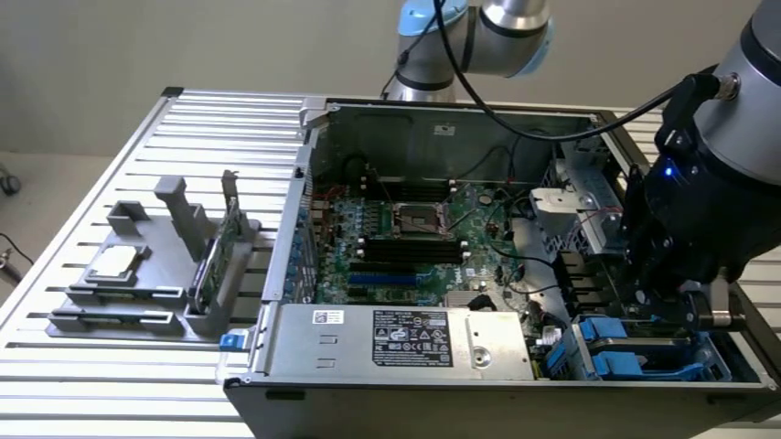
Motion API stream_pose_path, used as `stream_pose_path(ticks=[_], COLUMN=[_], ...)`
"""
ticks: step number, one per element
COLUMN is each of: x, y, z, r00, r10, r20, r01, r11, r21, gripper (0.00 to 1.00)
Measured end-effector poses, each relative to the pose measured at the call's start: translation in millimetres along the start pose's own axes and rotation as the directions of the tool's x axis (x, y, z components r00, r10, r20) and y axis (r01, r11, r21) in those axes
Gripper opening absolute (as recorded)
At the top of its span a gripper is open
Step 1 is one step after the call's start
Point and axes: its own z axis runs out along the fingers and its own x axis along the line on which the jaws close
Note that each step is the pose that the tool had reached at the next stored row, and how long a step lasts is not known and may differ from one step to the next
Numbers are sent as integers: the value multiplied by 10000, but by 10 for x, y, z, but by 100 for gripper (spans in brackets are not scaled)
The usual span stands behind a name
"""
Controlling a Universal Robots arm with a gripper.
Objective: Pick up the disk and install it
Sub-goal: 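Insert the second disk wire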
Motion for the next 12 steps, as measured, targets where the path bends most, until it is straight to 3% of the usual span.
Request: stream_pose_path(ticks=[3,7,9,12], x=[52,78,99,129], y=[31,77,94,125], z=[14,21,14,-27], r00=[9999,9992,9988,9983], r10=[-23,-58,-69,-79], r20=[147,408,492,574], r01=[23,56,66,73], r11=[10000,10000,10000,9999], r21=[1,45,63,92], gripper=[26,26,26,26])
